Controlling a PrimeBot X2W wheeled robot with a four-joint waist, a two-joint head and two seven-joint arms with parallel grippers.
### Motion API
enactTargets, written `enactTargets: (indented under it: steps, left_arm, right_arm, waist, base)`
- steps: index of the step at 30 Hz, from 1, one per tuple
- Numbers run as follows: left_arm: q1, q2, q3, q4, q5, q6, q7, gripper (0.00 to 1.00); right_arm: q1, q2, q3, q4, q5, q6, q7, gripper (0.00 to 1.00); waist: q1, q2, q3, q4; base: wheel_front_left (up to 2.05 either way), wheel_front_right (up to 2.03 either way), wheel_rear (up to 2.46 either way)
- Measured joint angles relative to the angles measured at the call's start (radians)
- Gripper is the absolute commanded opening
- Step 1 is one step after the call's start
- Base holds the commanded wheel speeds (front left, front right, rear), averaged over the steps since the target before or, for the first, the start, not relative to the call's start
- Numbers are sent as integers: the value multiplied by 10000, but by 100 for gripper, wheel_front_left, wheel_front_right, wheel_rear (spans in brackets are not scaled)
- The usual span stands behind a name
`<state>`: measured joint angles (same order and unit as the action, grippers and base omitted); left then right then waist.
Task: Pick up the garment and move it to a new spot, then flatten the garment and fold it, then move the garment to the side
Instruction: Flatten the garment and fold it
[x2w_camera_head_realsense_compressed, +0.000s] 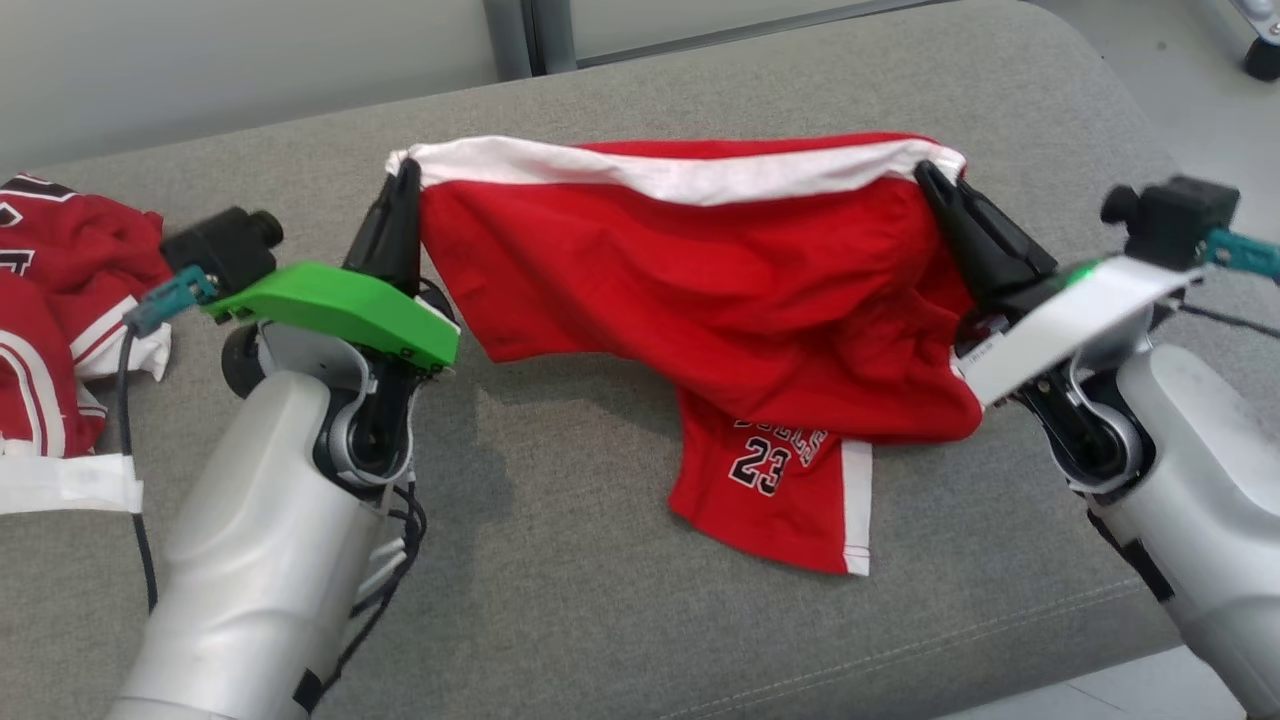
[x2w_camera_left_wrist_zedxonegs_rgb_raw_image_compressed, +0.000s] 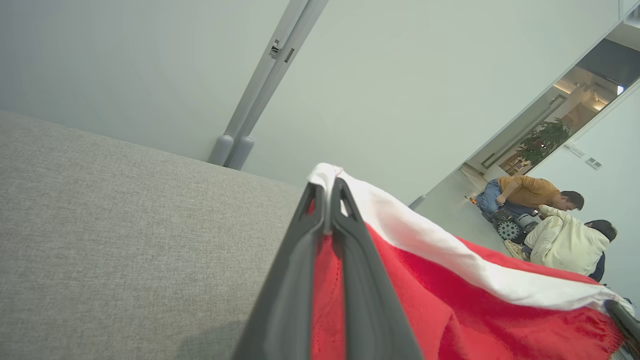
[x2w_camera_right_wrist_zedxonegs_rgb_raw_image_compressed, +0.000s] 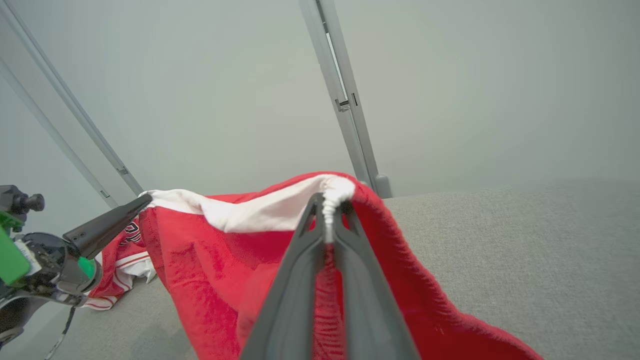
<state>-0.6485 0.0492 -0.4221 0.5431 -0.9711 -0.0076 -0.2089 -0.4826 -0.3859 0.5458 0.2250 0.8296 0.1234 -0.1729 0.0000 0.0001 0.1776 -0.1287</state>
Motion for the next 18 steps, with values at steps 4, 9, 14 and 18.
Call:
enactTargets:
  steps: [4,9,14,18]
  left_arm:
    - [-895,558,171,408,123,270,244,0]
    - [-3294,807,917,-612,529,382,-167,0]
    - [-4379,779,1223,-1756,604,-29,-414,0]
    - [-2560,656,470,-1567,589,-115,-293,0]
  right_arm:
    - [-1861,278,334,773,-347,4,978,0]
    - [-4637,938,-1672,447,-349,-640,-301,0]
    - [-4934,1034,-1712,794,-134,-621,-533,0]
    - [-2525,1101,-708,2090,161,-529,171,0]
  waist:
    - [0,0,-121,-98]
    - [0,-1,-255,-56]
    - [0,0,-354,154]
    - [0,0,-369,330]
  base:
    - [0,0,0]
    - [0,0,0]
    - [0,0,0]
    - [0,0,0]
